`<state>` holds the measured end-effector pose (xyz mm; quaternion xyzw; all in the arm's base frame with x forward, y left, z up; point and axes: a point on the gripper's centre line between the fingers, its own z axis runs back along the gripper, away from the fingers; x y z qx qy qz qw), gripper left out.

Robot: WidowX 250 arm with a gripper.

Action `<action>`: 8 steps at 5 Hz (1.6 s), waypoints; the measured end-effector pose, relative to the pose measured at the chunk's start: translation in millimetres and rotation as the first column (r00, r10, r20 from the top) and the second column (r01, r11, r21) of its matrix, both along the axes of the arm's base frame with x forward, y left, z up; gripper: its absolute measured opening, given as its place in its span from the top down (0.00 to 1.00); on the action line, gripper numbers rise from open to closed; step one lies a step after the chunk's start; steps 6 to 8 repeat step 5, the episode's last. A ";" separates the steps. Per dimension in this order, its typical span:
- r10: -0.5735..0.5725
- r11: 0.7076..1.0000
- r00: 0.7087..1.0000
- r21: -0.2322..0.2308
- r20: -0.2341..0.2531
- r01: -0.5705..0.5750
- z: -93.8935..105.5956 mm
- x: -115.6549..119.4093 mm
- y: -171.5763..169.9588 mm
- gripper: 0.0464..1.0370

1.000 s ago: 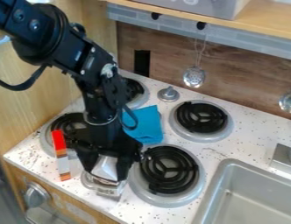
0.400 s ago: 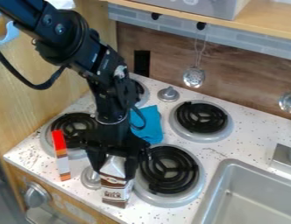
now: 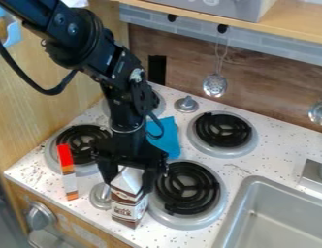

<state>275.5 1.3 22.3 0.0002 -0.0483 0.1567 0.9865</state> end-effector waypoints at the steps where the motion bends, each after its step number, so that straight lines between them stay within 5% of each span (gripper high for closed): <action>1: 0.002 1.000 1.000 0.000 0.003 -0.002 1.2 0.2 0.0 0.05; 5: -0.021 0.997 0.996 -0.071 0.091 0.028 50.0 25.2 -18.2 0.05; 8: -0.021 0.997 0.996 -0.071 0.091 0.028 50.0 25.2 -18.2 0.05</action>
